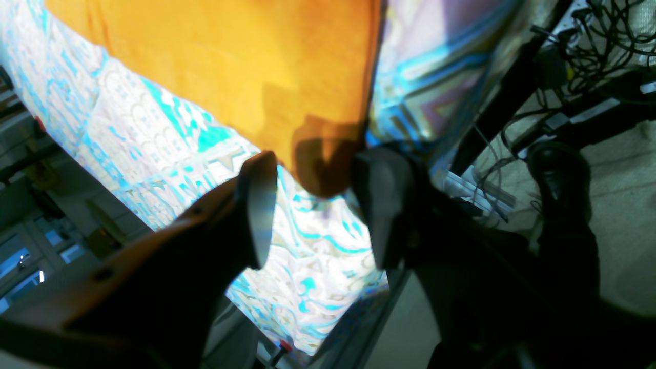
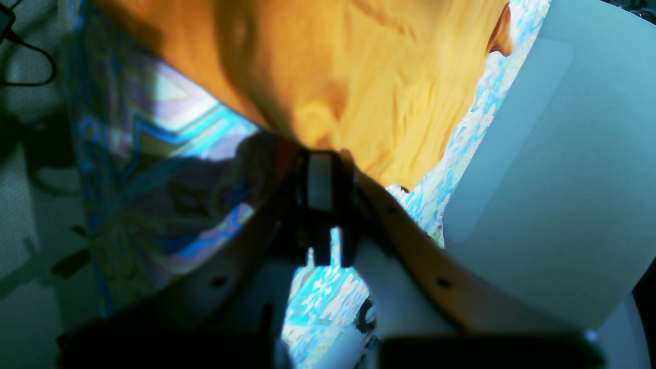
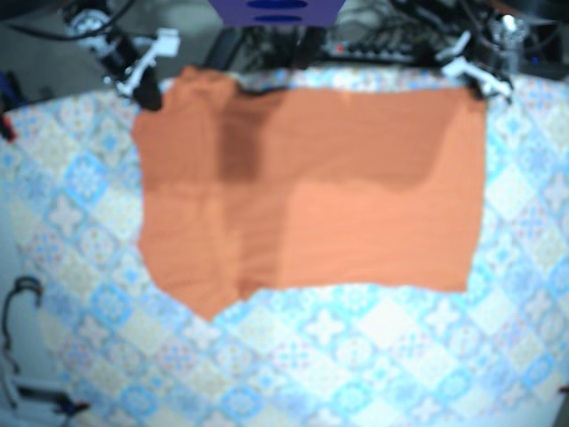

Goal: Fold the T-shirt properly
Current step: 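Close the left gripper on the shirt's edge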

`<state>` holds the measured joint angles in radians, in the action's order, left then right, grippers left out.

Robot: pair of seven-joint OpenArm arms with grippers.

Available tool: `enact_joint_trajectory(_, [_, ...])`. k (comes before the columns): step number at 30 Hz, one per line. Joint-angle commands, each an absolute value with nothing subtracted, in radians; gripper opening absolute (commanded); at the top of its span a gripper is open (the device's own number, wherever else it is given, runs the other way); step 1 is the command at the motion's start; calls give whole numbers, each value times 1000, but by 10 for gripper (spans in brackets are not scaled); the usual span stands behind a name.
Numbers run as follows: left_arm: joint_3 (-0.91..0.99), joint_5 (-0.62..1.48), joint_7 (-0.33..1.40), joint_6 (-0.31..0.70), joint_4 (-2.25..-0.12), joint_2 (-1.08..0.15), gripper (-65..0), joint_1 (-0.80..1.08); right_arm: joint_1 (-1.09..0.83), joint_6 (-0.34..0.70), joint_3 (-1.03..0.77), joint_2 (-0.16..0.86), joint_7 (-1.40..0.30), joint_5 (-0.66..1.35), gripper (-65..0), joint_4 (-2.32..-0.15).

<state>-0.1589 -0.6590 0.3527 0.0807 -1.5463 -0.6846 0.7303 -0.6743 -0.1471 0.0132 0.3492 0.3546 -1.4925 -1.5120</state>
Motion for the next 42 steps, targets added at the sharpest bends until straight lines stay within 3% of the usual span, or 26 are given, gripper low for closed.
enact_joint_trajectory(1, [-154, -661, 366, 90, -1535, -694, -361, 699, -687, -165, 8, 360, 357, -1484, -650, -1526])
enact_joint_trajectory(42, [-105, -533, 369, 105, -1577, -722, -361, 638, -688, -165, 8, 360, 357, -1484, -650, -1520])
